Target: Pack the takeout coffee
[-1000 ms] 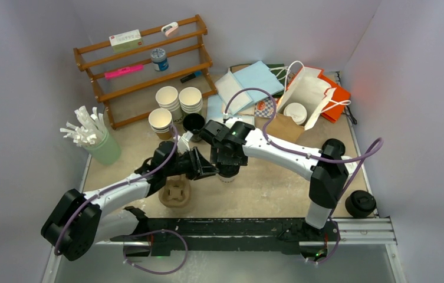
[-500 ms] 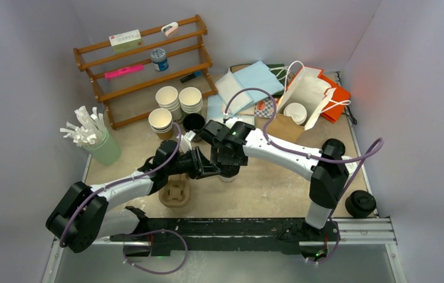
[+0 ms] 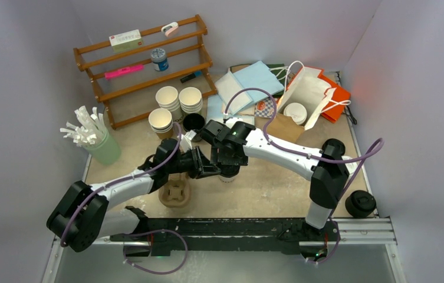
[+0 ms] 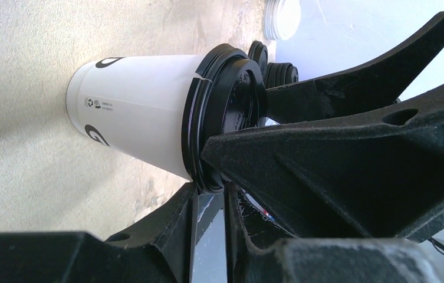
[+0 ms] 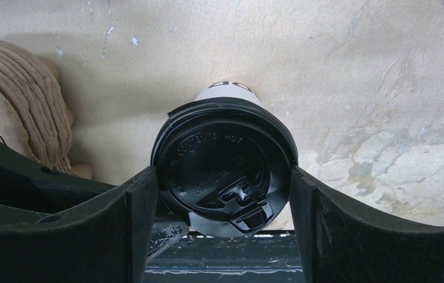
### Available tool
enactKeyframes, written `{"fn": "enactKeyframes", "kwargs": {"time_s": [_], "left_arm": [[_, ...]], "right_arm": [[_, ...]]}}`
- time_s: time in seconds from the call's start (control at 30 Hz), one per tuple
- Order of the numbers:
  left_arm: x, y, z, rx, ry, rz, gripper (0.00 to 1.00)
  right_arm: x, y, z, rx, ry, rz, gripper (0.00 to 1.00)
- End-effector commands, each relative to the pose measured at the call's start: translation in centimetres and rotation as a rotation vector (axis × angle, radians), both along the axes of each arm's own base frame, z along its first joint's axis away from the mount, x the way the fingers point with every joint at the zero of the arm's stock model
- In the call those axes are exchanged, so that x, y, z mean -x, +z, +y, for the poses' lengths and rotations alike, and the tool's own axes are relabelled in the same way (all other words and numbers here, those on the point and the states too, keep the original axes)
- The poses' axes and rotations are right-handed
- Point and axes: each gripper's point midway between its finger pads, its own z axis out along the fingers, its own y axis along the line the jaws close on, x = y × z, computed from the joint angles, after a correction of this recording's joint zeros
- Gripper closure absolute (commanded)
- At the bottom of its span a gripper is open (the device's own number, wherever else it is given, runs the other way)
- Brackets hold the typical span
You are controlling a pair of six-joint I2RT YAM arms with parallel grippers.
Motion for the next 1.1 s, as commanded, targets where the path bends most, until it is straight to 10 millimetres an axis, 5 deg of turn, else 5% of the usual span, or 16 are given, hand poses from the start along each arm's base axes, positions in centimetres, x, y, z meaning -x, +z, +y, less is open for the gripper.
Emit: {"fn": "enactKeyframes", "kwargs": {"time_s": [0.0,0.3,0.63,1.07], "left_arm": [[0.1,-0.6,0.7,-0.029,0.025,0.003,0.77],[0.2,0.4,1.2,0.01,0.043,-0.026,0.67],[-0.5,1.0,0.2,0.091,0.037,-0.036,0.68],[-0.2,-2.0,0.6,-0.007,0.027,0.04,0.75]], "right_arm": [[3.5,-6.2,-1.0,0.088,-0.036,0.216,0.36],[3.2,-6.0,-0.7,0.075,-0.02,0.211,0.35],[3.2,-6.2,-1.0,0.081,-0.014,0.219,0.35],[3.3,-6.5,-1.1,0.076,-0.012,0.236,0.35]]}}
